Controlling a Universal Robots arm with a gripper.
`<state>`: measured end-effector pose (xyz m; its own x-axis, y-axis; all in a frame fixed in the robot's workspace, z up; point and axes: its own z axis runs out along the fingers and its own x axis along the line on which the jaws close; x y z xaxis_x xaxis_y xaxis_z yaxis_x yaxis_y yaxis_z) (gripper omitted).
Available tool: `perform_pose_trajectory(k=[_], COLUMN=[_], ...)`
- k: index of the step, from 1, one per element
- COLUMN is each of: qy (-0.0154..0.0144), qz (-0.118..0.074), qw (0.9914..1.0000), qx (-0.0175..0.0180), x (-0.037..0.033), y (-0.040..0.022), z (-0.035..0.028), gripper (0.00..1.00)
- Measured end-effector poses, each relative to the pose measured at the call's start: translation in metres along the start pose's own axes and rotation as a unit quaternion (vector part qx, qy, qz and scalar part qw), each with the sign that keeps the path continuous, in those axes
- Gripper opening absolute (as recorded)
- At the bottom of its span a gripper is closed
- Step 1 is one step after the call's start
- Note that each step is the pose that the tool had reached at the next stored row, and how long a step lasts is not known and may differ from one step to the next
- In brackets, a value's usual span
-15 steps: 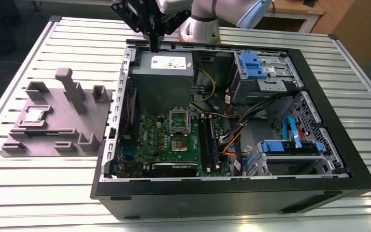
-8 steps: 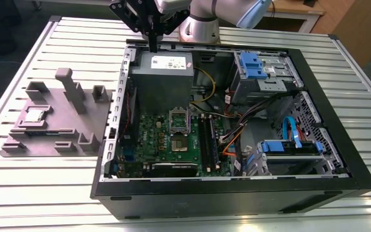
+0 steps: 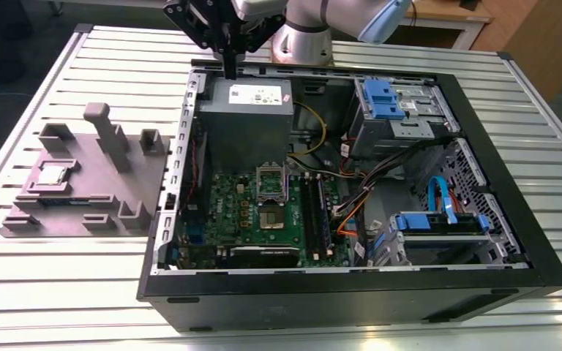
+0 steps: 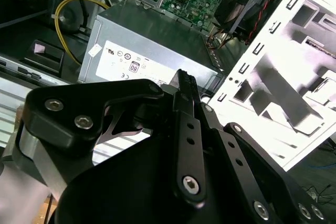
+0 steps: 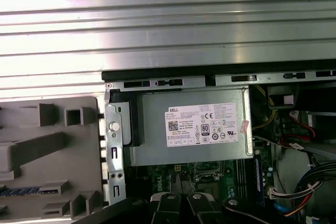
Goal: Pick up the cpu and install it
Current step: 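Reach for the cpu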
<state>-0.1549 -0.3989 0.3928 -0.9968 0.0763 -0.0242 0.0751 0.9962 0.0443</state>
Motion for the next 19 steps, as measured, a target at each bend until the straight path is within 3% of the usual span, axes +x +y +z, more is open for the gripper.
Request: perform_pose_trajectory(k=[2, 4, 19], qy=[0.0000, 0.0002, 0.0002], qz=[0.000, 0.000, 0.000], qw=[1.00000, 1.00000, 1.00000], qx=[0.0000, 0.0000, 0.0000], x=[0.0004, 0.0114, 0.0149], y=[0.0000, -0.0009, -0.0011], z=[0.0000, 0.0004, 0.0003], gripper=[0.10, 0.10, 0.10])
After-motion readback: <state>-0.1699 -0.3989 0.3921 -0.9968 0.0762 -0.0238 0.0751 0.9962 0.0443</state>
